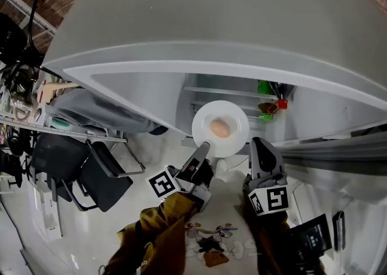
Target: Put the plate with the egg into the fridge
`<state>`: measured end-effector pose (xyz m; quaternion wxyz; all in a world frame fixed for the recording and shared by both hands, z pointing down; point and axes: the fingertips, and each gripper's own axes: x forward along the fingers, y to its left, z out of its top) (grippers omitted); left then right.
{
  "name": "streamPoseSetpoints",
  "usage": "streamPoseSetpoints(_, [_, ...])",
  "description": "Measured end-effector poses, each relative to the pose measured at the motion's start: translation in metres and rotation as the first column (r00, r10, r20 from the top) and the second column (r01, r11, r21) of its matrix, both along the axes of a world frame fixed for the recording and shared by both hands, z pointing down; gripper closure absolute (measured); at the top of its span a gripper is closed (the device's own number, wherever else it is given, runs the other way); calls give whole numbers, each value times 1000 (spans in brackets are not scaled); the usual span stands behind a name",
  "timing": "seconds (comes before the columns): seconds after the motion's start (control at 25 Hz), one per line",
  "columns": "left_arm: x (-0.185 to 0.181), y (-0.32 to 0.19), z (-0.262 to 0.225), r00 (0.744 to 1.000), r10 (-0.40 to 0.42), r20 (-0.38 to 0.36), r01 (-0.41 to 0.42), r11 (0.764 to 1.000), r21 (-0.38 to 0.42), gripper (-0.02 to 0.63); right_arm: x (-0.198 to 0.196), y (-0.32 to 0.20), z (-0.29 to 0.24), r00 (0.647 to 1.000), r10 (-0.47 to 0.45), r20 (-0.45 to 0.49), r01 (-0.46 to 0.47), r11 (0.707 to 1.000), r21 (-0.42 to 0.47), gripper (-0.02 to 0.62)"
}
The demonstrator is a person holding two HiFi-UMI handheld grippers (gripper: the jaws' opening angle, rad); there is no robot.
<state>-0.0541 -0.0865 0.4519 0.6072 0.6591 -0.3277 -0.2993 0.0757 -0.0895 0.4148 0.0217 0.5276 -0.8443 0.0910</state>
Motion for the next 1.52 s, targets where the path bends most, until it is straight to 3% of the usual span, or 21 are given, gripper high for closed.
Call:
streamPoseSetpoints(0.2, [10, -6, -15, 1000, 22, -1, -22, 1000, 10, 591, 6, -2, 6, 998, 14, 60, -12, 999, -36, 588])
streamPoseSetpoints(0.72, [18, -15, -36, 1000, 0, -20, 0, 1000, -1, 591, 13, 3, -17, 998, 24, 53, -25, 999, 21, 588])
streamPoseSetpoints(1.52, [42, -45, -84, 998, -61, -31, 62, 997, 49, 591, 24, 6, -37, 998, 41, 54, -45, 996, 71, 588])
